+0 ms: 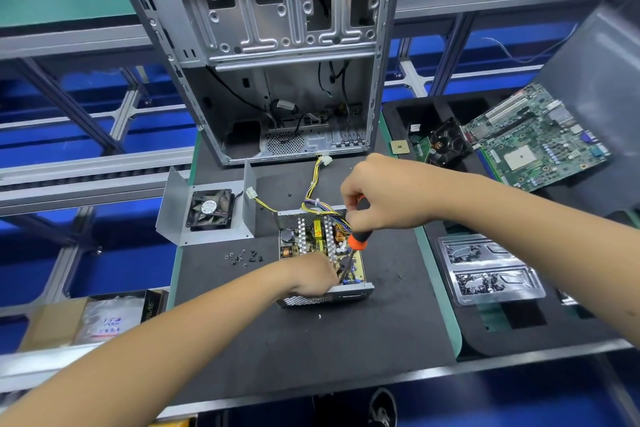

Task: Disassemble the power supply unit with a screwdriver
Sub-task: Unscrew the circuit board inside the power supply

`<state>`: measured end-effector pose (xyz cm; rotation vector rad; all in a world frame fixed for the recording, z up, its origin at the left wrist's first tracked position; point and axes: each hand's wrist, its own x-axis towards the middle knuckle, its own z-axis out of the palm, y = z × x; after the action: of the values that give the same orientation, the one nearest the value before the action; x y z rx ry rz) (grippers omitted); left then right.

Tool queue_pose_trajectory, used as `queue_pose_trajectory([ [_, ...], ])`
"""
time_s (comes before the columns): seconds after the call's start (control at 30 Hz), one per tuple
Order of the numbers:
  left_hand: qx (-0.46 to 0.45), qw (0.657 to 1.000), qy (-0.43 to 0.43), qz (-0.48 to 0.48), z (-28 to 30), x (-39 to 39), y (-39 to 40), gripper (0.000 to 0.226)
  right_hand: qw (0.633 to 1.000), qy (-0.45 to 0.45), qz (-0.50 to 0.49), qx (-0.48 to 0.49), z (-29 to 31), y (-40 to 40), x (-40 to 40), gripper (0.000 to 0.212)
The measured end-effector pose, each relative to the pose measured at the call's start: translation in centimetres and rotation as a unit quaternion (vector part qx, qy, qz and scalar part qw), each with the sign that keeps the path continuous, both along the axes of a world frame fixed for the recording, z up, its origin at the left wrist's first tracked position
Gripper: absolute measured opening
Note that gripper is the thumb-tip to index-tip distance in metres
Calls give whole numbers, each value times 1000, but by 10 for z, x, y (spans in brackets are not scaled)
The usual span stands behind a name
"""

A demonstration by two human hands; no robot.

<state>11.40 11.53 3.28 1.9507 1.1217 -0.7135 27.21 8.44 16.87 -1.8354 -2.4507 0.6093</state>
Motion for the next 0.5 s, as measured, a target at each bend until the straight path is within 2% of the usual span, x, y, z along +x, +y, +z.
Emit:
queue_pose_trajectory([
  [0.2,-44,998,-24,44,5,-5,-2,33,1000,-13,17,-3,-5,-3,-5,17],
  [0.37,-53,998,-43,18,13,-7,-4,43,998,-43,49,-19,-16,-8,-14,12],
  [0.5,-50,998,-40,-2,14,-6,-4,33,993,-69,91,13,-23,-9,-22,15],
])
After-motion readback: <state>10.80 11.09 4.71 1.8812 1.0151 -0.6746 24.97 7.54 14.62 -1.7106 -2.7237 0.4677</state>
